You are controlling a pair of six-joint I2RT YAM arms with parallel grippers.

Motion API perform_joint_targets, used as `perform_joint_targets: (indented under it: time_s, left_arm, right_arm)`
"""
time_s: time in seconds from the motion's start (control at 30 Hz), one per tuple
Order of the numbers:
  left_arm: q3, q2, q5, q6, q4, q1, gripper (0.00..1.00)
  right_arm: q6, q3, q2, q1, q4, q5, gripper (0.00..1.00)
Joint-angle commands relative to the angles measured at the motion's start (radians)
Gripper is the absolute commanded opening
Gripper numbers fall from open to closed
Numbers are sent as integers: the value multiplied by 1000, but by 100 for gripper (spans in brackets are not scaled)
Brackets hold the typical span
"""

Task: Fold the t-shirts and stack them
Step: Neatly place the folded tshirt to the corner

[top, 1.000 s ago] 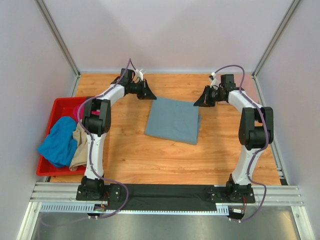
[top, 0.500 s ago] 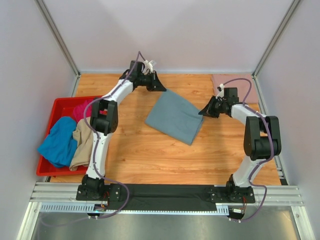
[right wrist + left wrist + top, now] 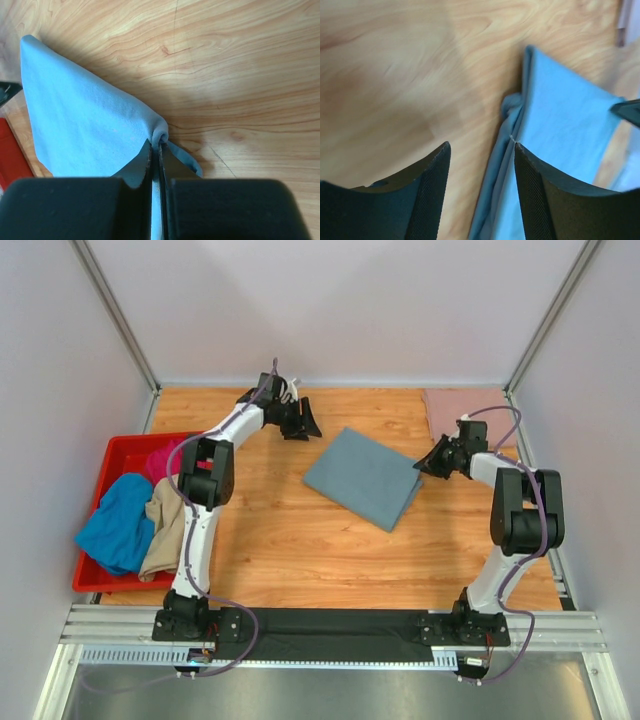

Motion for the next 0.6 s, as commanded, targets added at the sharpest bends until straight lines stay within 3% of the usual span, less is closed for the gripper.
perform_joint_targets:
  time_s: [0.0, 0.23, 0.4, 0.43, 0.47, 0.53, 0.57]
  left_arm:
    - [-103, -263, -258, 169, -150, -40, 61]
    - [-404, -561, -355, 196, -127, -253, 47]
    - [-465, -552, -383, 187, -184, -379, 44]
    - [-478, -553, -388, 170, -179, -379, 44]
    - [-493, -555, -397, 147, -166, -368, 44]
    - [-490, -553, -389, 132, -166, -349, 43]
    - [-472, -550, -386, 115, -185, -329, 43]
  right_arm:
    - [33, 16, -34, 5, 7, -2, 0]
    - [88, -56, -60, 22, -25, 23, 0]
    - [85, -109, -107, 22, -31, 52, 2]
    - [81, -101, -106, 22, -43, 46, 7]
    - [78, -77, -112, 22, -81, 46, 25]
    - [88, -67, -143, 23, -115, 54, 37]
    - [111, -66, -191, 25, -147, 76, 48]
